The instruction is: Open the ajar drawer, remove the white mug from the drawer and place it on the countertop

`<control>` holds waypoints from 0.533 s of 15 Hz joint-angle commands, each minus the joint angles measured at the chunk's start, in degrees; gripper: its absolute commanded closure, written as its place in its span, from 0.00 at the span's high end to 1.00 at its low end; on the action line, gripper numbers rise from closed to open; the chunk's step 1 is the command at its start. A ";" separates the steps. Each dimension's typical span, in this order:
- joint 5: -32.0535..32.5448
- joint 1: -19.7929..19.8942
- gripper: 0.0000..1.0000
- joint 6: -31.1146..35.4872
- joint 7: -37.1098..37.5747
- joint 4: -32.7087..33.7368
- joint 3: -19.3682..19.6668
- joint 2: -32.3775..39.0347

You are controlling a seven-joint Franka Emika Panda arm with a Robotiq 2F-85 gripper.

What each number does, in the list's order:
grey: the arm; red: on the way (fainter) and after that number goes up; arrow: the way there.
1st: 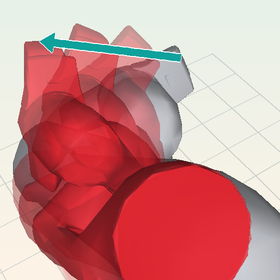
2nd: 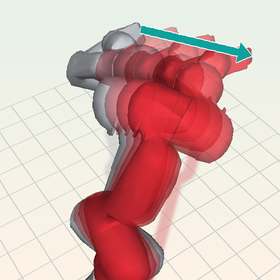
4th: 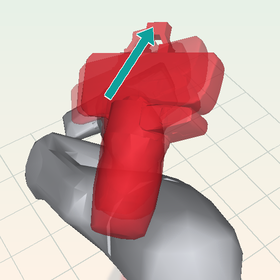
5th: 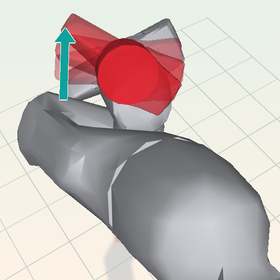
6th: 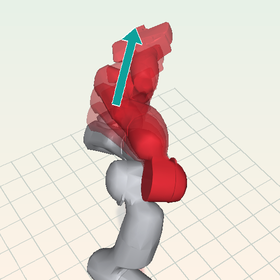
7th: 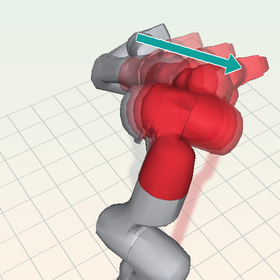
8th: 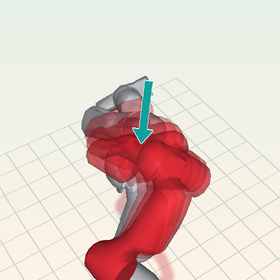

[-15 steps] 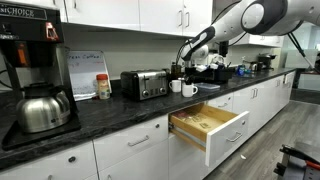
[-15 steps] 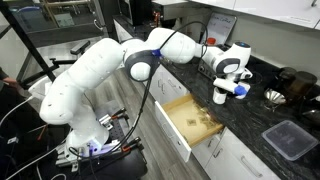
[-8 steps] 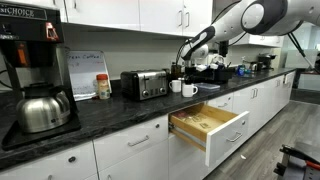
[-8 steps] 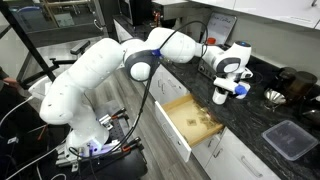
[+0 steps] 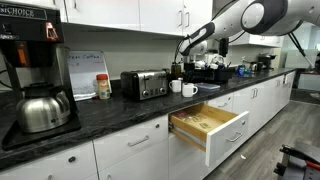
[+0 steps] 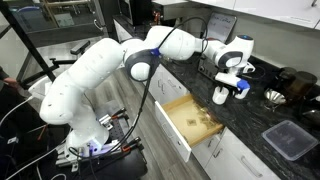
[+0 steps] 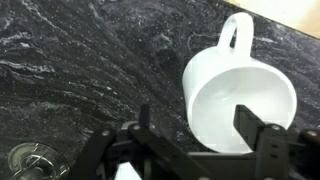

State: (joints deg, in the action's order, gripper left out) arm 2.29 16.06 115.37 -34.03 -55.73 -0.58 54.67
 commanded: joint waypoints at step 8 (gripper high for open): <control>0.59 -1.73 1.00 -7.40 -1.35 6.11 -0.68 -2.01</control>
State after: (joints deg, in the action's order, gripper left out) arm 2.36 14.88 110.74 -34.14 -50.28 -1.08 54.25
